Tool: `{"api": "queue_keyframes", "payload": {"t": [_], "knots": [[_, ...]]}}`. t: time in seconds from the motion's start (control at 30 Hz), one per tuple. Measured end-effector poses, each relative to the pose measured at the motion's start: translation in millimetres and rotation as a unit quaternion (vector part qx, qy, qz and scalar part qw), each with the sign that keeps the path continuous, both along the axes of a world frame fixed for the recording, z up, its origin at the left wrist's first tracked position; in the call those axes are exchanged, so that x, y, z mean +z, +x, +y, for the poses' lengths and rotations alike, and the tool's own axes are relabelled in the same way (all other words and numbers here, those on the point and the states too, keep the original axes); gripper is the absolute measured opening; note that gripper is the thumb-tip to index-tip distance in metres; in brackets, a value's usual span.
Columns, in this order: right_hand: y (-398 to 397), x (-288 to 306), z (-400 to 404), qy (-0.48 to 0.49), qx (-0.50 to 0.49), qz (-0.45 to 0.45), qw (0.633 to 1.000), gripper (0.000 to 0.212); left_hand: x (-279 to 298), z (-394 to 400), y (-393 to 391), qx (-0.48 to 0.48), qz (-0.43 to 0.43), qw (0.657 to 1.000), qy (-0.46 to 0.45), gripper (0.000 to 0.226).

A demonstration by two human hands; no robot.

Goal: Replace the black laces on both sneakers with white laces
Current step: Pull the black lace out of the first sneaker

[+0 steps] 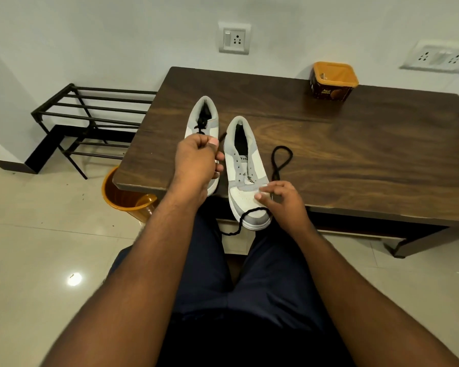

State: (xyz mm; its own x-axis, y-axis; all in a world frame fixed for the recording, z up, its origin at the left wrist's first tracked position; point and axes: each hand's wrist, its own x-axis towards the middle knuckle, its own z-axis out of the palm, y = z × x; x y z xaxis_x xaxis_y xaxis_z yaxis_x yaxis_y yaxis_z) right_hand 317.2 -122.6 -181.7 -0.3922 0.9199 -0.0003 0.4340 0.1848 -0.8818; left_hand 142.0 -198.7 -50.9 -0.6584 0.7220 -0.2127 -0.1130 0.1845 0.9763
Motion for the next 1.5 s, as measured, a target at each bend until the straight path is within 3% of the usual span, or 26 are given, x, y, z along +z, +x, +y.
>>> {"api": "queue_keyframes", "payload": {"t": [0.1, 0.2, 0.23, 0.37, 0.5, 0.63, 0.83, 0.93, 1.13, 1.2, 1.27, 1.33, 1.43, 1.5], "knots": [[18, -3, -1, -0.002, 0.078, -0.045, 0.996, 0.024, -8, 2, 6, -0.002, -0.052, 0.999, 0.004, 0.014], [16, 2, 0, 0.051, 0.12, -0.092, 0.987, 0.009, -15, 0, 16, -0.044, -0.058, 0.997, -0.032, 0.013], [13, 7, 0, 0.065, 0.128, -0.096, 0.985, 0.013, -18, -2, 18, -0.062, -0.061, 0.995, -0.043, 0.014], [-9, 54, -8, 0.041, 0.076, 0.056, 0.995, 0.021, -25, -9, 23, -0.1, -0.069, 0.992, -0.02, 0.019], [-38, 112, -4, 0.024, 0.044, 0.215, 0.975, 0.018, -17, -8, 28, -0.127, -0.084, 0.987, 0.049, 0.026], [-64, 154, 5, 0.039, 0.049, 0.232, 0.971, 0.007, 0, 0, 33, -0.142, -0.168, 0.965, 0.142, 0.031], [-88, 216, 13, 0.001, 0.098, 0.246, 0.964, 0.004, 20, 19, 23, -0.121, -0.117, 0.962, 0.213, 0.016], [-95, 242, 19, 0.012, 0.105, 0.248, 0.963, 0.002, 25, 29, 19, -0.137, -0.114, 0.959, 0.22, 0.024], [-71, 253, 65, -0.022, -0.006, 0.351, 0.936, 0.009, 56, 35, -4, -0.049, -0.177, 0.947, 0.262, 0.032], [-59, 230, 71, -0.049, -0.041, 0.337, 0.94, 0.009, 70, 40, -16, -0.02, -0.126, 0.957, 0.261, 0.025], [-54, 204, 66, -0.083, -0.011, 0.277, 0.957, 0.009, 85, 46, -28, -0.017, -0.054, 0.964, 0.259, 0.015], [-58, 184, 54, -0.128, 0.066, 0.239, 0.96, 0.031, 102, 51, -36, -0.04, -0.008, 0.964, 0.263, 0.01], [-89, 177, 33, -0.161, 0.182, 0.281, 0.928, 0.062, 128, 56, -44, -0.108, 0.025, 0.954, 0.277, 0.012], [-119, 179, 26, -0.153, 0.235, 0.294, 0.914, 0.052, 143, 59, -49, -0.119, 0.041, 0.947, 0.295, 0.011]]}}
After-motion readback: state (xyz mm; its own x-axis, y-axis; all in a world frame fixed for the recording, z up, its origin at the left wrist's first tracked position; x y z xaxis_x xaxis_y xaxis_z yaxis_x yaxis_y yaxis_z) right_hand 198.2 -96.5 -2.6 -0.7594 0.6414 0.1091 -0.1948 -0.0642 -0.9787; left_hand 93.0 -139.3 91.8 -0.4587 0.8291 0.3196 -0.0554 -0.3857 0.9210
